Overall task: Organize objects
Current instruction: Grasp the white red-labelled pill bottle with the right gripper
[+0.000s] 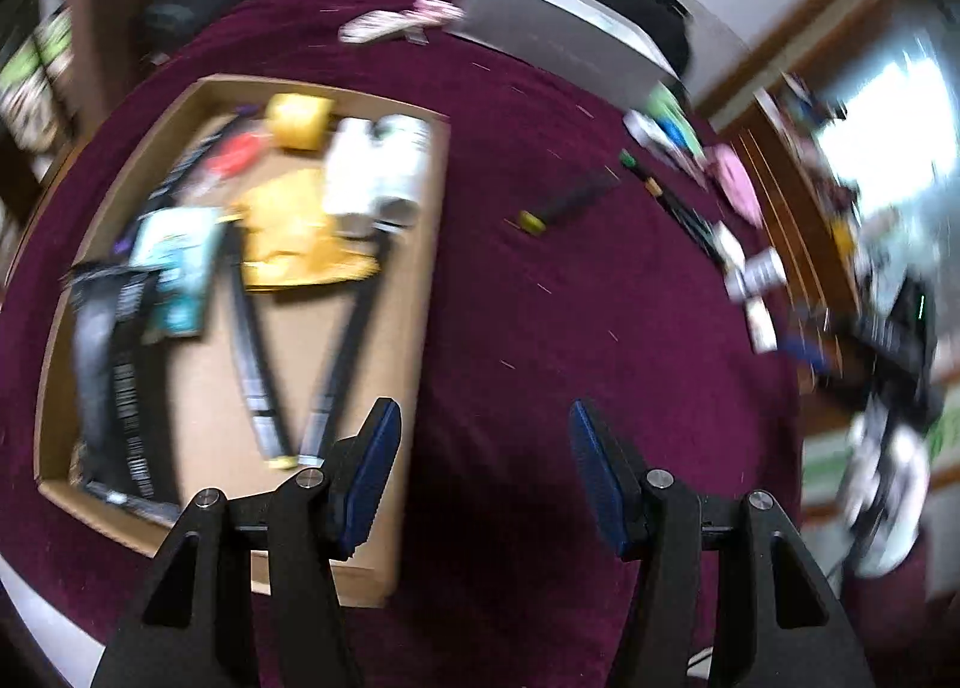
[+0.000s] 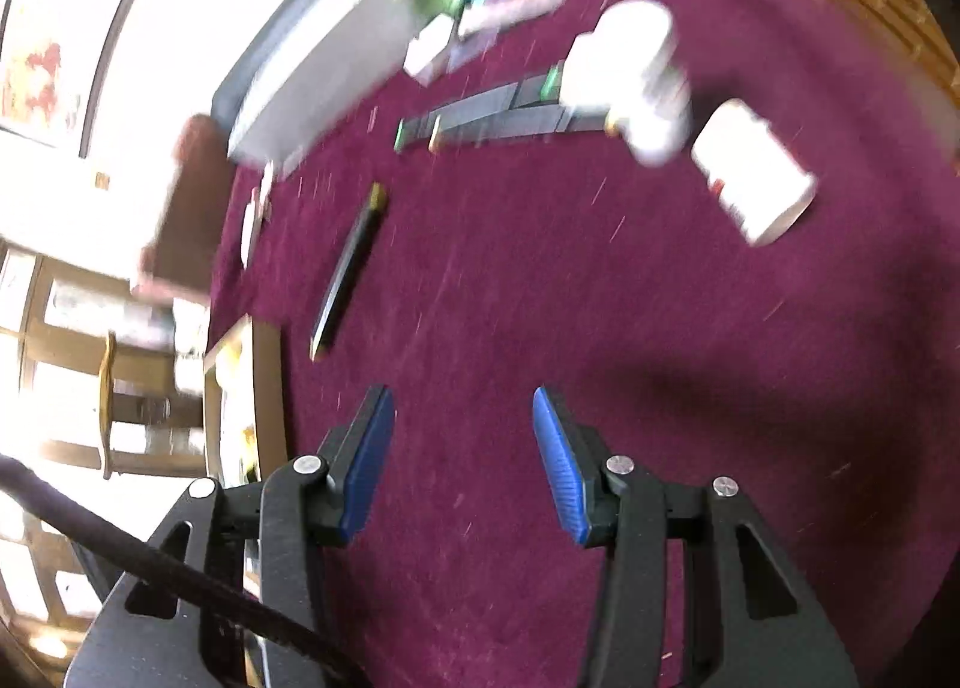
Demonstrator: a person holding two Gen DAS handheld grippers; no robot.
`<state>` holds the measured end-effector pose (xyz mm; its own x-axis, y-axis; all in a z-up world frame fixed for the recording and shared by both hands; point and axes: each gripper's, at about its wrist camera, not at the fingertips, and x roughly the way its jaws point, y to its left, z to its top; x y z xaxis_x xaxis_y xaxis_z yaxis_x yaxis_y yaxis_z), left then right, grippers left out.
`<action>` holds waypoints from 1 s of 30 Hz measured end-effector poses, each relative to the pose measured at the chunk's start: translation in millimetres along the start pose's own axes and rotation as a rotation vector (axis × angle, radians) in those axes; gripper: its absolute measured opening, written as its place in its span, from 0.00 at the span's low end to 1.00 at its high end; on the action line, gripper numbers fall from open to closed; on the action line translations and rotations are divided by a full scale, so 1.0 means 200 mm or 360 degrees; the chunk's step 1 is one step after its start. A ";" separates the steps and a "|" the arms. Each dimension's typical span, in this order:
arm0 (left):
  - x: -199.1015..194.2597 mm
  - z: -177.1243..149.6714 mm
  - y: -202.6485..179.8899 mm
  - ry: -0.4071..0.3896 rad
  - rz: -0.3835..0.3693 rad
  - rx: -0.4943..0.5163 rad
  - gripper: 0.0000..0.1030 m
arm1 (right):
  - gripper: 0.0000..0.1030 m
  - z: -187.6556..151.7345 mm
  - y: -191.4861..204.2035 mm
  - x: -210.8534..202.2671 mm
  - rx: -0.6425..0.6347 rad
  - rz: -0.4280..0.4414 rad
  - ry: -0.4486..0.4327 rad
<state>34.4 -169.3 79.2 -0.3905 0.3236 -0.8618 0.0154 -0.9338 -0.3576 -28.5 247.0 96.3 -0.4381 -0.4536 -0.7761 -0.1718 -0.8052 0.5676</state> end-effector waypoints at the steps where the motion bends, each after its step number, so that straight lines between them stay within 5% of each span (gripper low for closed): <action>1: 0.02 -0.01 -0.05 0.0026 -0.0009 0.0040 0.51 | 0.47 0.04 -0.03 -0.04 0.0019 -0.0036 -0.0048; 6: 0.11 -0.07 -0.17 0.0130 -0.0055 0.0071 0.51 | 0.55 0.22 -0.25 -0.12 0.0094 -0.0280 -0.0178; 19: 0.13 -0.12 -0.24 0.0127 0.0010 0.0048 0.51 | 0.54 0.37 -0.31 0.25 -0.0222 -0.0680 0.0099; 24: 0.14 -0.10 -0.30 0.0104 0.0020 0.0072 0.51 | 0.34 0.36 -0.28 0.30 -0.0352 -0.0796 0.0136; 30: 0.20 -0.03 -0.35 0.0080 0.0028 0.0081 0.51 | 0.32 0.29 -0.28 0.26 -0.0416 -0.0767 0.0175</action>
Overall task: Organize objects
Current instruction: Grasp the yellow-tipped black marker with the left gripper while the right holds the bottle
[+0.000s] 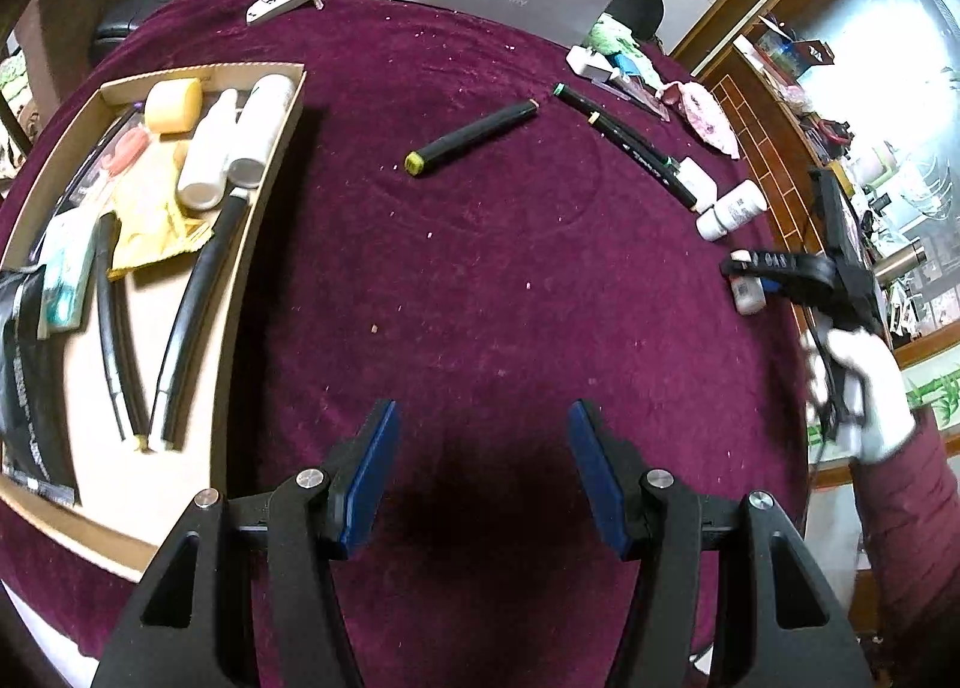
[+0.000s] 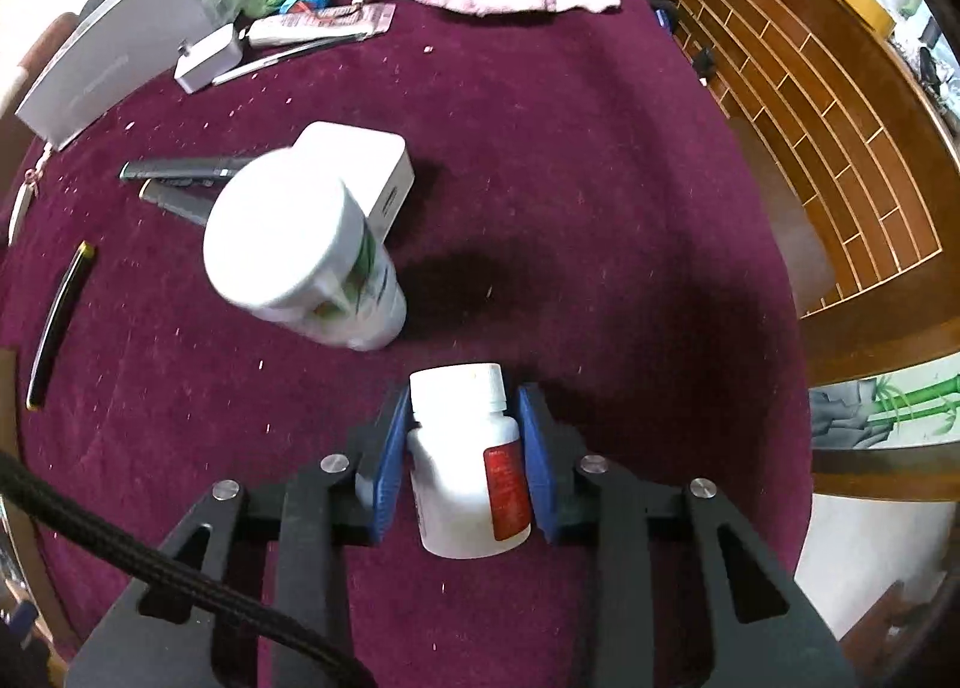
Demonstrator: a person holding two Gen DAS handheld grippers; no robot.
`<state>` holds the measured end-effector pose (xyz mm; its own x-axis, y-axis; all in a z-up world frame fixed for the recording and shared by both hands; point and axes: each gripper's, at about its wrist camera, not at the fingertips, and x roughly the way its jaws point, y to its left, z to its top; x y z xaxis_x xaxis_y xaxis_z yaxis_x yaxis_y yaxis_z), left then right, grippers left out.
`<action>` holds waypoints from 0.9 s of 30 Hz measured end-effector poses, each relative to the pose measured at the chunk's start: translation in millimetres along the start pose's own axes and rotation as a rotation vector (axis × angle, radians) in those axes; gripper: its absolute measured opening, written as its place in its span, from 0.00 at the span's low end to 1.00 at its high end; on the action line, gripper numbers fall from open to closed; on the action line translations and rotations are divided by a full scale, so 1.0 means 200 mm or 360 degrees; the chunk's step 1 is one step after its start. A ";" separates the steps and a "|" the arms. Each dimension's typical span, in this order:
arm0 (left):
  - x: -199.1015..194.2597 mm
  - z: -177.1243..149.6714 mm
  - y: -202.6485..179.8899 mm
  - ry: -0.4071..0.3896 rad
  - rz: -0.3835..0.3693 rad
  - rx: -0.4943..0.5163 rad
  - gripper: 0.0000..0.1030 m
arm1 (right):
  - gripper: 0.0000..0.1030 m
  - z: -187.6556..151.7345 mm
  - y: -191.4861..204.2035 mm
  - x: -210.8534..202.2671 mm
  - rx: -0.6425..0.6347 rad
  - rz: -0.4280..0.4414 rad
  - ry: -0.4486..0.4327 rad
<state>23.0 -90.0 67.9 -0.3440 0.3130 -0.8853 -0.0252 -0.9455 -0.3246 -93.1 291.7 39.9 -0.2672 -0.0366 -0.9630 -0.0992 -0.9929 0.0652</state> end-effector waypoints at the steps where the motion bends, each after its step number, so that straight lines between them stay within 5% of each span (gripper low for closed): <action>1: 0.01 0.02 0.00 -0.0011 0.0011 0.0003 0.51 | 0.32 -0.01 0.00 0.00 -0.0004 0.0016 0.0013; 9: 0.13 0.37 -0.13 -0.0148 0.0254 0.0281 0.51 | 0.32 -0.28 0.01 -0.07 -0.0050 0.0161 0.0108; 15: 0.40 0.67 -0.21 -0.0074 0.0404 0.0441 0.51 | 0.32 -0.45 -0.01 -0.11 0.0036 0.0303 0.0149; 27: 0.74 0.85 -0.22 -0.0019 0.0529 0.0595 0.52 | 0.32 -0.49 -0.05 -0.14 0.0092 0.0329 0.0132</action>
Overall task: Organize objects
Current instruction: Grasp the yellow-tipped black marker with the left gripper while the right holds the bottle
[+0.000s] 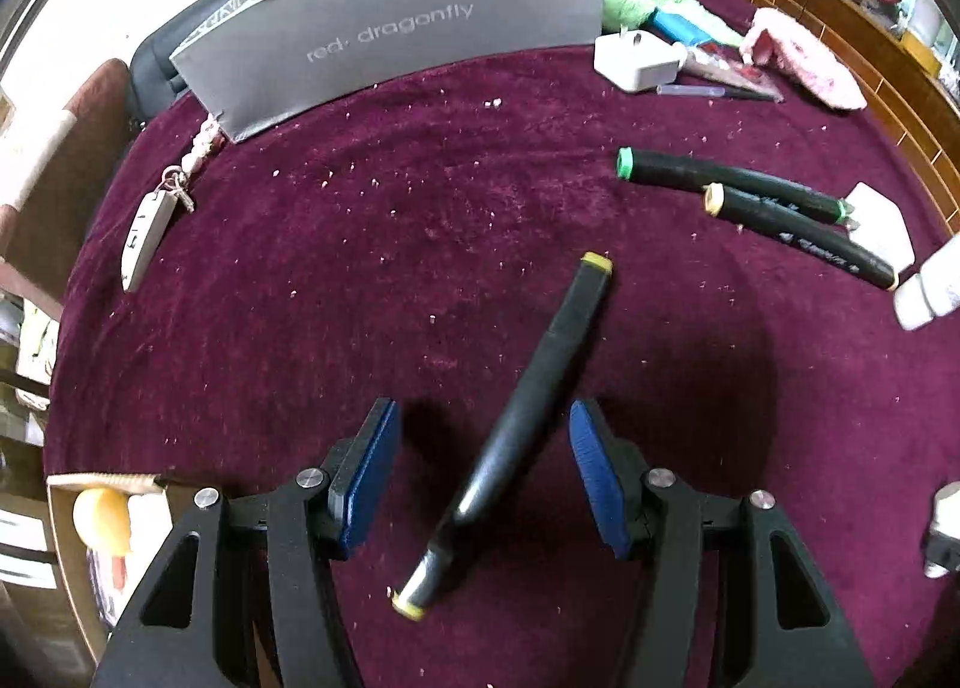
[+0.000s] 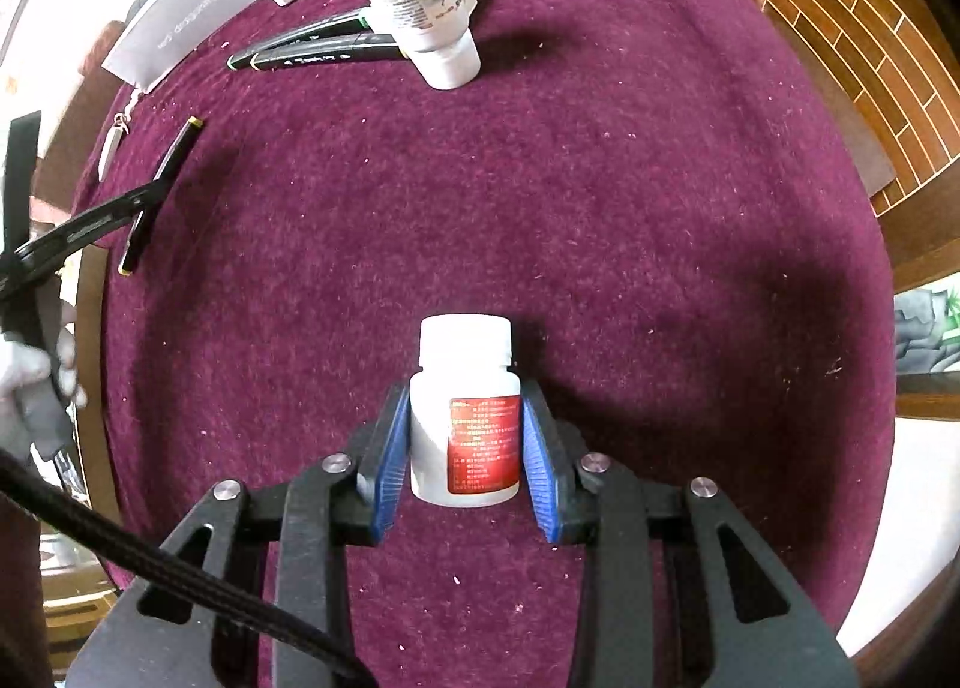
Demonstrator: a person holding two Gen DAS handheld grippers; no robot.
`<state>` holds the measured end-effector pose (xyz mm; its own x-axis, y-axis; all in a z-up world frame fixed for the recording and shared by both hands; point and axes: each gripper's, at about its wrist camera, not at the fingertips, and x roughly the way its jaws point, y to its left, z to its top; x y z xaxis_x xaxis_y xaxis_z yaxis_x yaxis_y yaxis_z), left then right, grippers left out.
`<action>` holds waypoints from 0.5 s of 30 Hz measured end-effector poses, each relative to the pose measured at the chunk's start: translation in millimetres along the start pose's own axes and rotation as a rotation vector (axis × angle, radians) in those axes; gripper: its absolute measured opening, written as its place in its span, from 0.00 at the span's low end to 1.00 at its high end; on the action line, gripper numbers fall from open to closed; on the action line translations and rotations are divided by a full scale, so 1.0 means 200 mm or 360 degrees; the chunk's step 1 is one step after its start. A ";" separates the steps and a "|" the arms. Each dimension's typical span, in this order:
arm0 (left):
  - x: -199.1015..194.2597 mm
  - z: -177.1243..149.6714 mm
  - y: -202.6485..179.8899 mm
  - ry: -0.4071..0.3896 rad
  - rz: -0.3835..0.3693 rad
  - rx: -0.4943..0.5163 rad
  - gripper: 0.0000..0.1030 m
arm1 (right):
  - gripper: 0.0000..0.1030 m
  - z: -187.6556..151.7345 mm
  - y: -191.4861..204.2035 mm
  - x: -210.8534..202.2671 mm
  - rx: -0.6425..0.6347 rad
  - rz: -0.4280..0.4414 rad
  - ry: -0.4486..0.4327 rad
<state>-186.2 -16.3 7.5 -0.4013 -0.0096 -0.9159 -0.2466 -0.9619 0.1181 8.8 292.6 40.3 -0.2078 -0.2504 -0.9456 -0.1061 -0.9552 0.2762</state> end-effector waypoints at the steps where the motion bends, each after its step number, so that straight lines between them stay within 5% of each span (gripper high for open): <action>1: 0.00 0.00 0.00 -0.0002 -0.0006 0.0004 0.52 | 0.32 0.01 0.01 0.01 0.0001 -0.0003 -0.0004; 5: 0.01 0.00 -0.01 -0.0004 -0.0049 0.0012 0.49 | 0.32 0.01 0.03 0.01 0.0000 -0.0018 -0.0014; 9: -0.01 -0.02 0.00 0.0032 -0.0201 -0.0027 0.13 | 0.32 0.02 0.03 0.01 0.0003 -0.0023 -0.0015; 15: -0.09 -0.11 0.01 0.0045 -0.0306 -0.0109 0.11 | 0.32 0.02 0.05 0.02 -0.0006 -0.0054 -0.0004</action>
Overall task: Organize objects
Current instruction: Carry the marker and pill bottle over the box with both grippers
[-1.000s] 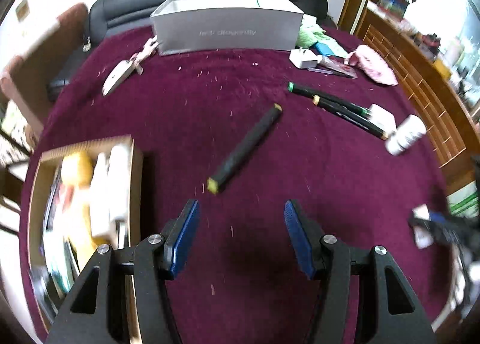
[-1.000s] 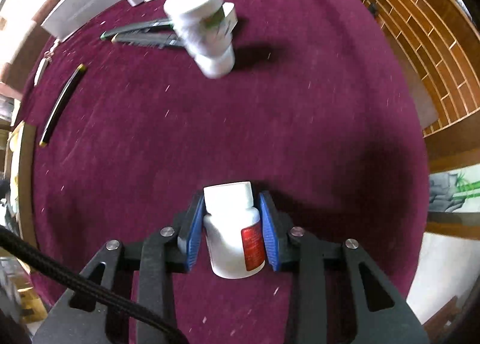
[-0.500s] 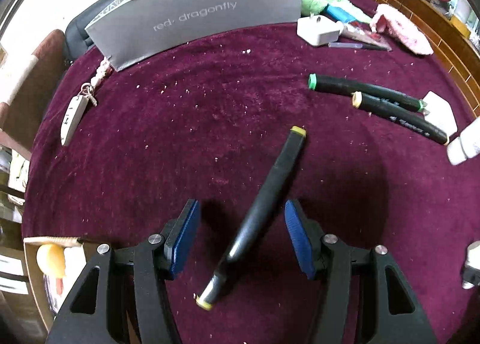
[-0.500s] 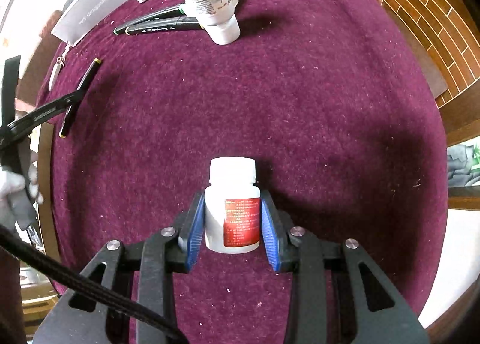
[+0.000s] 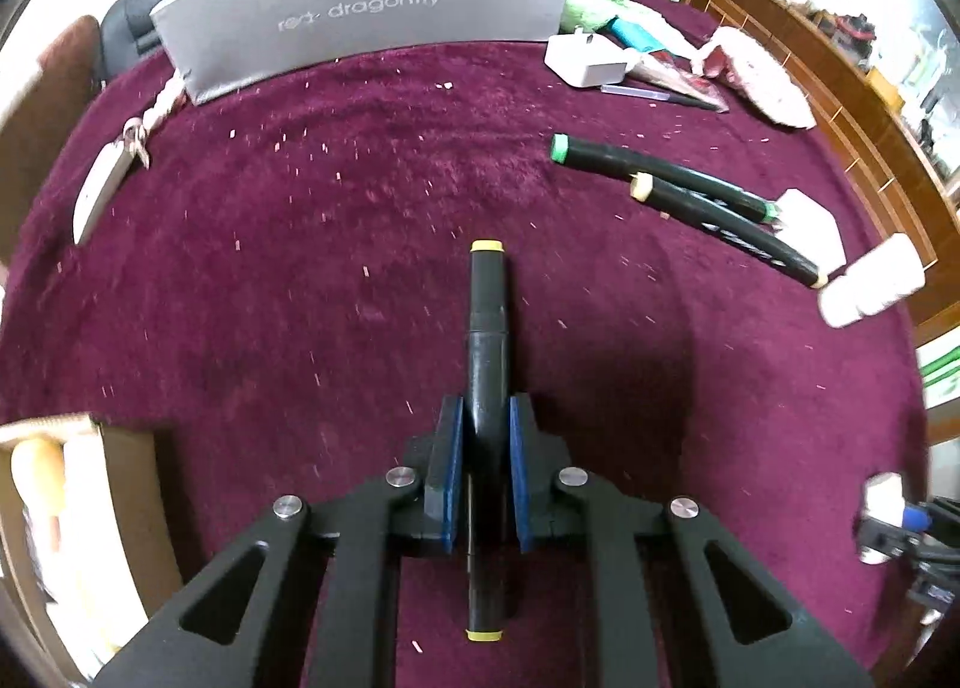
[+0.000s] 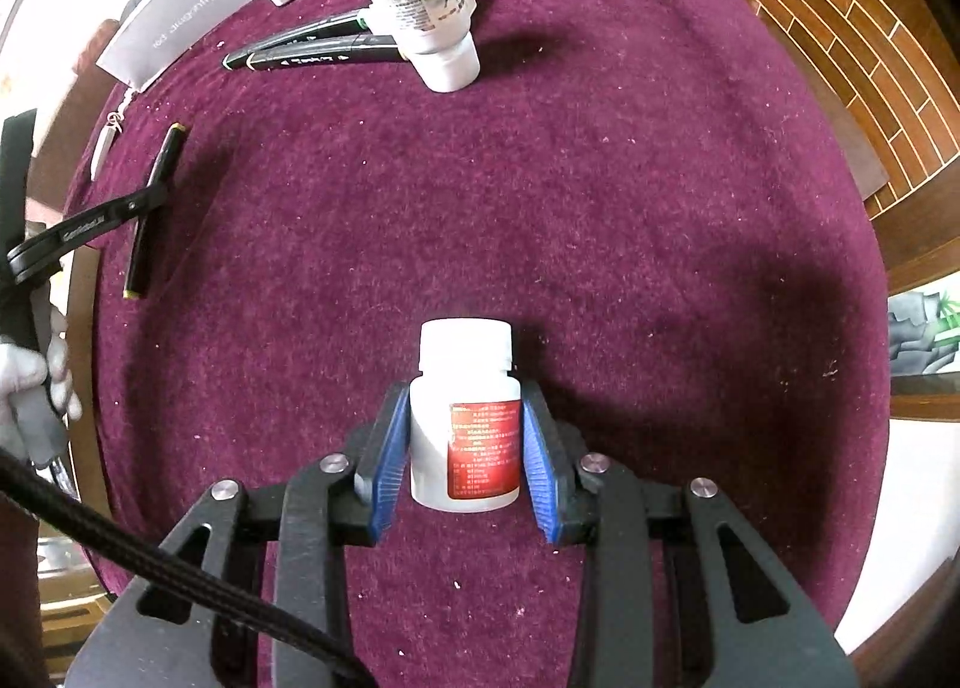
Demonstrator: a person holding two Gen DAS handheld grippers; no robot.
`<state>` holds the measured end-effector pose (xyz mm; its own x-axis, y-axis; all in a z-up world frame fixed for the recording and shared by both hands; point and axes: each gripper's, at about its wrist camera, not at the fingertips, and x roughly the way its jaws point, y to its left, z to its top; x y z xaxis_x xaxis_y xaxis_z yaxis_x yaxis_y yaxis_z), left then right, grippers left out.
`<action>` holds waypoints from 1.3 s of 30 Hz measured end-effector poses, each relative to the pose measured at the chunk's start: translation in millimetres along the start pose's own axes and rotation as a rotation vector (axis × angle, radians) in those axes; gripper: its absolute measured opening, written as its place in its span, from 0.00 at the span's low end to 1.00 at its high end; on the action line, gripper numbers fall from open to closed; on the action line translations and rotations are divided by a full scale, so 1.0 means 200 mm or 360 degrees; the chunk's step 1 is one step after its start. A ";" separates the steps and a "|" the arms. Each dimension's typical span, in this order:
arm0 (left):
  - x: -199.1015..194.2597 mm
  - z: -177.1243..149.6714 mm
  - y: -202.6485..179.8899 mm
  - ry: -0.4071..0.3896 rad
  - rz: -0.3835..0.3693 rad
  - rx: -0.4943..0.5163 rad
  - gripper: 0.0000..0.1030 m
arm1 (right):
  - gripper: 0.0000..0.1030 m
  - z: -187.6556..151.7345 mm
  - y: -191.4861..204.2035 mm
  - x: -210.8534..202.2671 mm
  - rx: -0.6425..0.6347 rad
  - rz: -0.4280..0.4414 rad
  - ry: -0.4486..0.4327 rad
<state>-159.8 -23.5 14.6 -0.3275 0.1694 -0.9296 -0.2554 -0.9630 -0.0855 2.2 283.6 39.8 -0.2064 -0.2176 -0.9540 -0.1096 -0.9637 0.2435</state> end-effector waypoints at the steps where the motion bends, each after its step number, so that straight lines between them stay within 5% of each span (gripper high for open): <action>1: -0.02 -0.02 -0.01 -0.0005 -0.0008 0.0001 0.11 | 0.32 0.00 0.00 0.00 -0.0001 -0.0006 0.0003; 12: -0.37 -0.32 -0.18 -0.0127 -0.0053 0.0071 0.11 | 0.31 0.00 0.03 -0.01 -0.0063 -0.0074 -0.0001; 19: -0.47 -0.46 -0.20 -0.0114 -0.0109 0.0008 0.11 | 0.31 -0.01 -0.02 -0.06 0.0026 0.0043 -0.0042; 39: -0.74 -0.70 0.10 -0.0230 -0.0035 -0.0113 0.11 | 0.31 -0.11 0.33 -0.17 -0.0114 0.0227 -0.0069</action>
<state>11.1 -97.1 101.1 -0.4510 0.2141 -0.8664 -0.2010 -0.9702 -0.1351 22.8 225.1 85.3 -0.2569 -0.3476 -0.9018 -0.0067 -0.9324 0.3613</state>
